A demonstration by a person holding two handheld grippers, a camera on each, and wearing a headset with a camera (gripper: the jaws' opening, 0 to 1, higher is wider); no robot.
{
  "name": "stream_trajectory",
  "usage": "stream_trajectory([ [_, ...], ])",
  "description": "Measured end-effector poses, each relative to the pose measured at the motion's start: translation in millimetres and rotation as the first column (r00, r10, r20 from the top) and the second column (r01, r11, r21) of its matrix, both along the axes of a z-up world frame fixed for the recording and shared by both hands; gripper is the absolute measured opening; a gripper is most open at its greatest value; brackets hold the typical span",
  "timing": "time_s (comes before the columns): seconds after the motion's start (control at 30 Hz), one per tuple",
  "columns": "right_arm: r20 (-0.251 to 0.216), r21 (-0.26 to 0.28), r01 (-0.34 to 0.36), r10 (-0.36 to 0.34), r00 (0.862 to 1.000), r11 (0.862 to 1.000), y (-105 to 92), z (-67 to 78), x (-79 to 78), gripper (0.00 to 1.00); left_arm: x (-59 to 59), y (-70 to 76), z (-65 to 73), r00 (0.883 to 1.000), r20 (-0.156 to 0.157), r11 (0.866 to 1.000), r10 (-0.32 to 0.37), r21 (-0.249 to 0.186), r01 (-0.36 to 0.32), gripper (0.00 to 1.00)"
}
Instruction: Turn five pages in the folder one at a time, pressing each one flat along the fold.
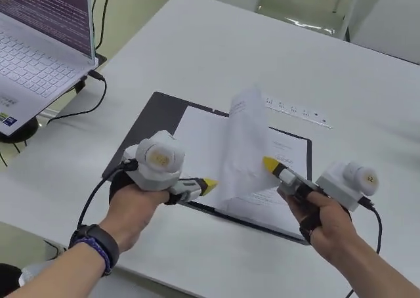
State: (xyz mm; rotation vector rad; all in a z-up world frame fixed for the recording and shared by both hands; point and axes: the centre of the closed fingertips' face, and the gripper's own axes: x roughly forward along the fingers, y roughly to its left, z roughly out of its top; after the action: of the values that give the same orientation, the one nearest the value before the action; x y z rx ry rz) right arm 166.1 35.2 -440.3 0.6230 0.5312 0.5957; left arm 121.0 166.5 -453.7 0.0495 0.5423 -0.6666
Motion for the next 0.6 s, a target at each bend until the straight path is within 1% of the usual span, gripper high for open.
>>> stream_trajectory([
  [0.07, 0.000, -0.003, -0.010, 0.010, 1.000, 1.000, 6.1, 0.4, 0.3, 0.00, -0.8, 6.4, -0.3, 1.000, -0.004, 1.000, 0.012, -0.005, -0.012, 0.58],
  [0.27, -0.005, 0.000, -0.030, 0.030, 1.000, 1.000, 21.1, -0.9, 2.7, 0.00, -3.3, 25.0, -0.7, 0.999, -0.005, 0.999, 0.035, 0.000, -0.035, 0.59],
  [0.4, -0.010, 0.000, -0.048, 0.048, 0.999, 0.999, 31.4, -3.6, 3.9, 0.00, -4.2, 39.0, -0.5, 0.998, -0.007, 0.998, 0.066, -0.006, -0.066, 0.60],
  [0.6, -0.021, 0.007, -0.065, 0.065, 0.998, 0.998, 46.5, -7.8, 6.1, 0.00, -8.2, 57.7, 0.0, 0.996, -0.006, 0.996, 0.086, 0.002, -0.086, 0.62],
])
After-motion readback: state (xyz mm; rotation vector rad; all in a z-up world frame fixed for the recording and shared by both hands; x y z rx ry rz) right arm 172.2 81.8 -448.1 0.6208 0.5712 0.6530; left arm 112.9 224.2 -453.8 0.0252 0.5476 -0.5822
